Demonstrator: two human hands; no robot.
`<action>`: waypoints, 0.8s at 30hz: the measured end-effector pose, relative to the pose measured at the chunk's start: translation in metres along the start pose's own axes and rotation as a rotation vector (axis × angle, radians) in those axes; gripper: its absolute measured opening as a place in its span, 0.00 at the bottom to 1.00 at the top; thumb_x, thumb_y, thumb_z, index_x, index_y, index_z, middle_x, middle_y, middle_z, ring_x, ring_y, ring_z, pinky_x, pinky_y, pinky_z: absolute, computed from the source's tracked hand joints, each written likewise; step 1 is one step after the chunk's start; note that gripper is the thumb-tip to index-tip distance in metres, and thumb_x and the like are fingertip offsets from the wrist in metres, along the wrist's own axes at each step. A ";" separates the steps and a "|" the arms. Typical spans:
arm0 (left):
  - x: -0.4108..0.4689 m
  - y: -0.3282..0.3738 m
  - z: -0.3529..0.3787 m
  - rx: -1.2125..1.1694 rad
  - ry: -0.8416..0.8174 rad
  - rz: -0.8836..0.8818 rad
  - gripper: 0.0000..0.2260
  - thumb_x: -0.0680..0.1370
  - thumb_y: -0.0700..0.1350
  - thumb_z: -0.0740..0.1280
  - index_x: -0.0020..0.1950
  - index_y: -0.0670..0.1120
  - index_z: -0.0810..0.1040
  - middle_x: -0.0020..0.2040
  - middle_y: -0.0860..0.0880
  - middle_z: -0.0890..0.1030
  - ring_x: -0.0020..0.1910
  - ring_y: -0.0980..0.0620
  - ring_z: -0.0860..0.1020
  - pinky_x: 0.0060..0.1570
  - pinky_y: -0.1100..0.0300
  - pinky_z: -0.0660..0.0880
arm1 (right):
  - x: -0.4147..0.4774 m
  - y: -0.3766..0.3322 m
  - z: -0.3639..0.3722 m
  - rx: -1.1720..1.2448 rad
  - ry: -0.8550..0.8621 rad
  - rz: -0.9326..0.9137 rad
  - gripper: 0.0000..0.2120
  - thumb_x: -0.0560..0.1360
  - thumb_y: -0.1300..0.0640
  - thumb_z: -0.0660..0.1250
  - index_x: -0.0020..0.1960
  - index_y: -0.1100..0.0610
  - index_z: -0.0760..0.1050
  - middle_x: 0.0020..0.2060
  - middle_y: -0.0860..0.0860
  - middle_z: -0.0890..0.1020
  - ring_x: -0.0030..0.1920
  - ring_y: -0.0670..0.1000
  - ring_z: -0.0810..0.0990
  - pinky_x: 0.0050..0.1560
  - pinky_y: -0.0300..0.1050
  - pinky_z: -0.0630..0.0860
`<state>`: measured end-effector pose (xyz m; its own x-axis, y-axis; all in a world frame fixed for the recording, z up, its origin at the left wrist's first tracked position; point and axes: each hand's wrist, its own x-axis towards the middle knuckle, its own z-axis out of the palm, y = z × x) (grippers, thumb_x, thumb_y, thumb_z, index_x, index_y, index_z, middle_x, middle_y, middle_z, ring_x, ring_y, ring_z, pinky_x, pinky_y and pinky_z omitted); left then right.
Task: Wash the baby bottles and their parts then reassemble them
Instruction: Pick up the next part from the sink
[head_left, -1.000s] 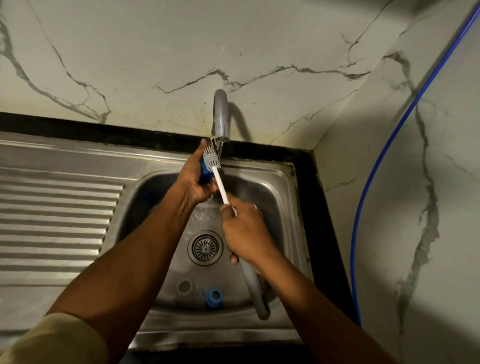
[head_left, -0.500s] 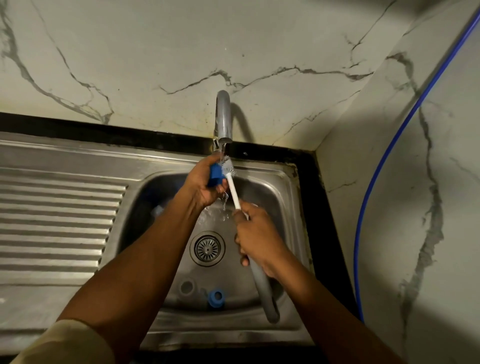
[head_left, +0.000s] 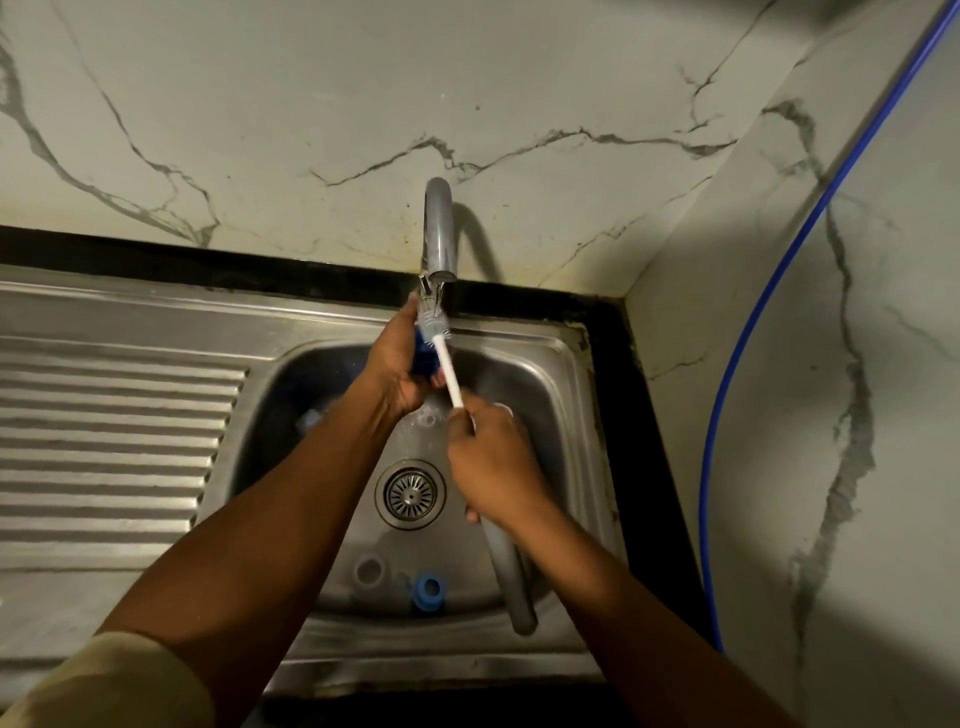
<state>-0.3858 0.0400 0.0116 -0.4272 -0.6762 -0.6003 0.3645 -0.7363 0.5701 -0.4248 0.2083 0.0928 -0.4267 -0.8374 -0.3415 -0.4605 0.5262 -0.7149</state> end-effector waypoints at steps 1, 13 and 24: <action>-0.002 -0.002 0.001 0.046 -0.009 0.014 0.16 0.78 0.59 0.68 0.50 0.46 0.80 0.38 0.48 0.79 0.33 0.53 0.76 0.35 0.59 0.73 | 0.007 -0.002 -0.001 0.025 0.030 0.009 0.16 0.84 0.52 0.53 0.68 0.50 0.73 0.45 0.57 0.80 0.43 0.59 0.82 0.41 0.57 0.83; -0.006 -0.005 0.001 0.069 0.058 0.055 0.23 0.75 0.57 0.73 0.63 0.43 0.79 0.53 0.42 0.83 0.48 0.46 0.81 0.41 0.55 0.81 | 0.010 0.007 -0.012 0.167 -0.006 0.033 0.14 0.84 0.55 0.54 0.65 0.52 0.74 0.32 0.49 0.74 0.22 0.45 0.74 0.23 0.41 0.73; -0.009 0.000 0.005 -0.101 0.060 0.028 0.17 0.82 0.54 0.64 0.62 0.42 0.74 0.50 0.41 0.81 0.44 0.46 0.81 0.45 0.54 0.81 | 0.001 0.011 -0.004 0.131 -0.038 0.093 0.15 0.84 0.52 0.54 0.67 0.50 0.72 0.40 0.51 0.75 0.29 0.49 0.77 0.24 0.42 0.75</action>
<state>-0.3859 0.0462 0.0204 -0.3663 -0.6943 -0.6195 0.4582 -0.7140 0.5294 -0.4330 0.2138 0.0873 -0.4315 -0.7924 -0.4312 -0.3136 0.5799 -0.7519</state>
